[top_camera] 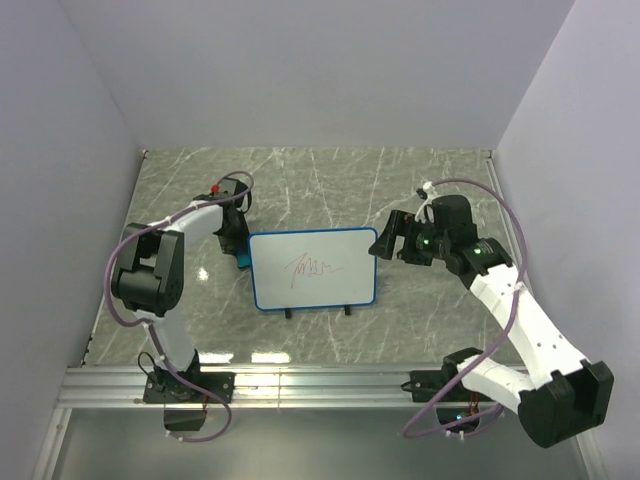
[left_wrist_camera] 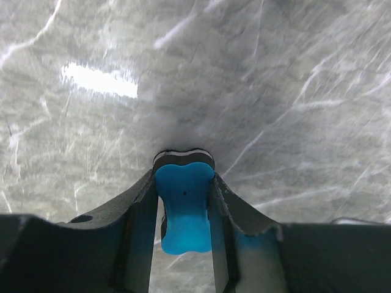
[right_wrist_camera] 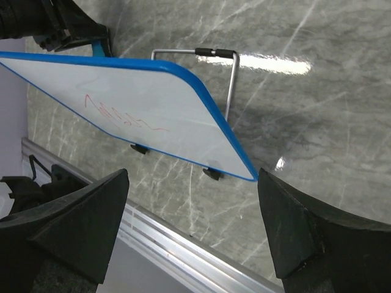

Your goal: Erase the whiteboard

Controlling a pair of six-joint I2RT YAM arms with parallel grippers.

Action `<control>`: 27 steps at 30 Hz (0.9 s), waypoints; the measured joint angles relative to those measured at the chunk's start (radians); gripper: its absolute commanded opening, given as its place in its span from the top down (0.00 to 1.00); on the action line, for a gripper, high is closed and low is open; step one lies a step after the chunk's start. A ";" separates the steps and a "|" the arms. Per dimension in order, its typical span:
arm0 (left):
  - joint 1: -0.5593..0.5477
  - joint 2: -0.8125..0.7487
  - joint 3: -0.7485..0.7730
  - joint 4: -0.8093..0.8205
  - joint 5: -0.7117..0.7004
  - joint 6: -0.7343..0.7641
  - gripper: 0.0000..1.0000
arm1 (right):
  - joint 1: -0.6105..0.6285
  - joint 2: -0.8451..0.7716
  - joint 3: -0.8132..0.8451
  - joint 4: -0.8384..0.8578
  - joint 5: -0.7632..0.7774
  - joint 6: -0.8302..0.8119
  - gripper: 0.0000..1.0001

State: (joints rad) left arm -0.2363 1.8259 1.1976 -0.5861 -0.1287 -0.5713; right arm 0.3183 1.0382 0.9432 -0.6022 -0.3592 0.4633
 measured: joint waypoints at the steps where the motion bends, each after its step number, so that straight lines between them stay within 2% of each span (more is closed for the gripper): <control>1: -0.001 -0.003 0.000 -0.006 0.000 -0.003 1.00 | 0.000 0.016 0.000 0.014 -0.010 -0.005 0.08; 6: -0.003 -0.061 0.000 -0.059 0.000 -0.026 1.00 | -0.002 0.065 -0.002 0.089 -0.050 -0.021 0.08; 13: -0.003 -0.257 0.023 -0.194 -0.001 -0.060 1.00 | -0.046 0.131 -0.014 0.225 -0.109 -0.042 0.13; 16: -0.004 -0.352 0.048 -0.254 -0.004 -0.076 1.00 | -0.060 0.170 -0.022 0.278 -0.133 -0.042 0.21; 17: -0.005 -0.386 0.052 -0.273 -0.008 -0.080 1.00 | -0.061 0.180 -0.023 0.293 -0.140 -0.040 0.29; 19: -0.008 -0.454 0.060 -0.316 -0.015 -0.088 1.00 | -0.063 0.200 -0.023 0.330 -0.163 -0.034 0.34; 21: -0.013 -0.520 0.067 -0.353 -0.017 -0.099 1.00 | -0.063 0.212 -0.023 0.359 -0.187 -0.026 0.44; 27: -0.054 -0.661 0.072 -0.416 0.005 -0.146 1.00 | -0.064 0.217 -0.026 0.419 -0.243 -0.008 0.53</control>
State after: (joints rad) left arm -0.2901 1.1648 1.2697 -1.0023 -0.1238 -0.7177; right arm 0.2546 1.2552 0.9169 -0.1833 -0.6025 0.4549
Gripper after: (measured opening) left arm 0.391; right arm 0.503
